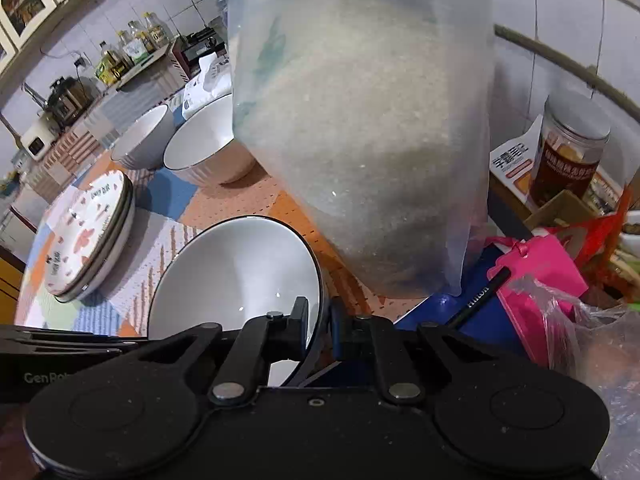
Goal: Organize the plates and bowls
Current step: 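Close both grippers on the white bowl rim, then carry the bowl toward the plate stack, lower it and open both grippers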
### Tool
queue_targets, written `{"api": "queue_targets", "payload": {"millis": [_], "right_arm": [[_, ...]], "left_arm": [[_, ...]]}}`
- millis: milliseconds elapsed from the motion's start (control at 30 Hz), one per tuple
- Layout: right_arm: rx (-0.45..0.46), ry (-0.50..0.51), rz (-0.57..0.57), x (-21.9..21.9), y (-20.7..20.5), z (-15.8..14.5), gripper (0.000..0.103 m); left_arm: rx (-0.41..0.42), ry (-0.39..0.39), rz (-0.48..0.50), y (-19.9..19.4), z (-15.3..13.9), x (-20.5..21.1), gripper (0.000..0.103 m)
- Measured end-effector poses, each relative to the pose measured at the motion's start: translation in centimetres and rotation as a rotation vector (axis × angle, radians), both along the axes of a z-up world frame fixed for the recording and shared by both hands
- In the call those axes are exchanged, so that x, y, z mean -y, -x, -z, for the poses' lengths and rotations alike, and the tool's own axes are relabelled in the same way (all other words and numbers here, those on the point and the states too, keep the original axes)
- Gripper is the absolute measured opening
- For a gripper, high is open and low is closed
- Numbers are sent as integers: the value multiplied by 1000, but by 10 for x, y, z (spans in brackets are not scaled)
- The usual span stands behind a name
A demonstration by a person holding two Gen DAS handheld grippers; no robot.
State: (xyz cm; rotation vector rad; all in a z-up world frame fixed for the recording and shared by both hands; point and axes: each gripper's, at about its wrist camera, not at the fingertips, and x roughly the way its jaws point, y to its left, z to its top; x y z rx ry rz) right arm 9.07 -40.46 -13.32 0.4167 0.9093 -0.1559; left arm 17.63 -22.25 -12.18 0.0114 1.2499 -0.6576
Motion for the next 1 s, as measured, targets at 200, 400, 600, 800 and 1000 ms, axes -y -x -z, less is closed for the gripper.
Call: {"api": "queue_targets", "payload": {"millis": [200,400,600,800,1000], "right_arm": [[5,-39,-16,-6,-2,-7,14],[30,-91,-87,-27,-15,-20,15],[46,-103,-180,-58,-32,-29,15],[30,-102,-278,-87,-44,-31,15],[15,-76,-368,-114,-59,-28,15]], "left_arm": [[-21,26,-32,-4,-15,-27,18],[-7,30,-110,-6,-34,-65,18],[2,9,-169,-4,-47,-103,18],[-6,-7,-223,-1,-49,-133,18],[-25,-21,-269,-6,-38,-153,18]]}}
